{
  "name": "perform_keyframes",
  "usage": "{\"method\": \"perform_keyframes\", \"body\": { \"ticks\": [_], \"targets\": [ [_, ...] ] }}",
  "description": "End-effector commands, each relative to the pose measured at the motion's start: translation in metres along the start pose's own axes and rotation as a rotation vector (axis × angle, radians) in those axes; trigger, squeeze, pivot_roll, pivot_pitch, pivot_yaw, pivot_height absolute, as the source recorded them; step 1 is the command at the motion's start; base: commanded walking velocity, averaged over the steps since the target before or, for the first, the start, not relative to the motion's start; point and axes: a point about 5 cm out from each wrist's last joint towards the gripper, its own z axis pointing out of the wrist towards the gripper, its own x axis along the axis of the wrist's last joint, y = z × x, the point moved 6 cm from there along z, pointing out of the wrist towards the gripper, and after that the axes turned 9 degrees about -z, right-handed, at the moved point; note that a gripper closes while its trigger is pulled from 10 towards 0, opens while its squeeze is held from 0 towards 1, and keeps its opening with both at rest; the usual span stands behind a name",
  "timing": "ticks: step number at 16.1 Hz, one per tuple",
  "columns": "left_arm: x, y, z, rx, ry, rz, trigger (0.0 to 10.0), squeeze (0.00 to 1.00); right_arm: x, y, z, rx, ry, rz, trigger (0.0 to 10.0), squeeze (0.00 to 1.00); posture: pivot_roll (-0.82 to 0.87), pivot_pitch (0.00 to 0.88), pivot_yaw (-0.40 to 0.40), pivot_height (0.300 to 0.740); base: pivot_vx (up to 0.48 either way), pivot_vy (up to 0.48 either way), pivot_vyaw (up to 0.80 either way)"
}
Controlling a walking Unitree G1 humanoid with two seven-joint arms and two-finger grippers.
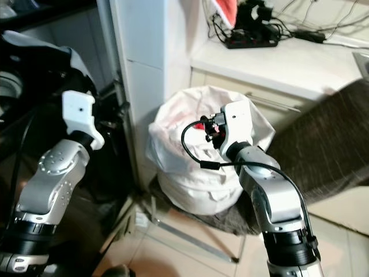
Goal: Clothes washing
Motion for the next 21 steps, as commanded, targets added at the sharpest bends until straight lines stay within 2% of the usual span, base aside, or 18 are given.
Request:
{"method": "perform_keyframes", "body": {
  "ticks": [1, 6, 10, 12, 15, 16, 17, 18, 19, 21],
  "targets": [
    [0.011, 0.0, 0.002, 0.008, 0.027, 0.015, 10.0, 0.0, 0.006, -0.001, -0.001, -0.001, 0.026, -0.024, 10.0, 0.0, 0.01, 0.0, -0.007, 0.74, 0.315, 0.0, 0.8],
    [0.019, -0.002, 0.0, 0.006, 0.042, 0.055, 10.0, 0.0, 0.005, -0.001, -0.001, 0.003, 0.03, -0.038, 10.0, 0.0, 0.02, 0.0, -0.013, 0.74, 0.335, 0.0, 0.8],
    [0.02, -0.003, -0.003, 0.011, 0.039, 0.055, 10.0, 0.0, 0.007, -0.004, -0.001, 0.033, 0.045, -0.026, 10.0, 0.0, 0.02, 0.0, -0.016, 0.74, 0.334, 0.0, 0.0],
    [0.02, -0.005, -0.004, 0.018, 0.041, 0.054, 10.0, 0.0, 0.007, -0.008, -0.001, 0.073, 0.047, -0.048, 10.0, 0.0, 0.03, 0.0, -0.018, 0.74, 0.334, 0.0, 0.0],
    [0.019, -0.009, -0.008, 0.028, 0.03, 0.033, 10.0, 0.0, -0.001, -0.013, -0.004, 0.121, 0.004, -0.028, 10.0, 0.0, 0.03, 0.0, -0.022, 0.74, 0.0, 0.0, 0.0],
    [0.015, -0.003, -0.012, -0.051, 0.001, 0.038, 10.0, 0.0, -0.01, -0.017, -0.007, 0.177, -0.055, 0.03, 10.0, 0.0, 0.03, 0.0, -0.024, 0.74, 0.0, 0.0, 0.0],
    [0.011, 0.008, -0.016, -0.16, -0.026, 0.044, 10.0, 0.0, -0.016, -0.014, -0.009, 0.196, -0.107, 0.043, 10.0, 0.84, 0.03, 0.0, -0.026, 0.74, 0.0, 0.0, 0.0],
    [0.01, 0.014, -0.02, -0.217, -0.039, 0.058, 10.0, 0.0, -0.021, -0.009, -0.01, 0.195, -0.141, 0.013, 10.0, 1.0, 0.03, 0.0, -0.026, 0.74, 0.0, 0.0, 0.0],
    [0.007, 0.023, -0.026, -0.306, -0.066, 0.078, 10.0, 0.0, -0.029, 0.0, -0.011, 0.192, -0.202, -0.037, 10.0, 1.0, 0.04, 0.0, -0.03, 0.74, 0.0, 0.0, 0.0],
    [-0.001, 0.038, -0.037, -0.452, -0.124, 0.081, 10.0, 0.0, -0.048, 0.024, -0.014, 0.145, -0.337, -0.009, 10.0, 1.0, 0.04, 0.0, -0.026, 0.74, 0.0, 0.0, 0.0]
  ]
}}
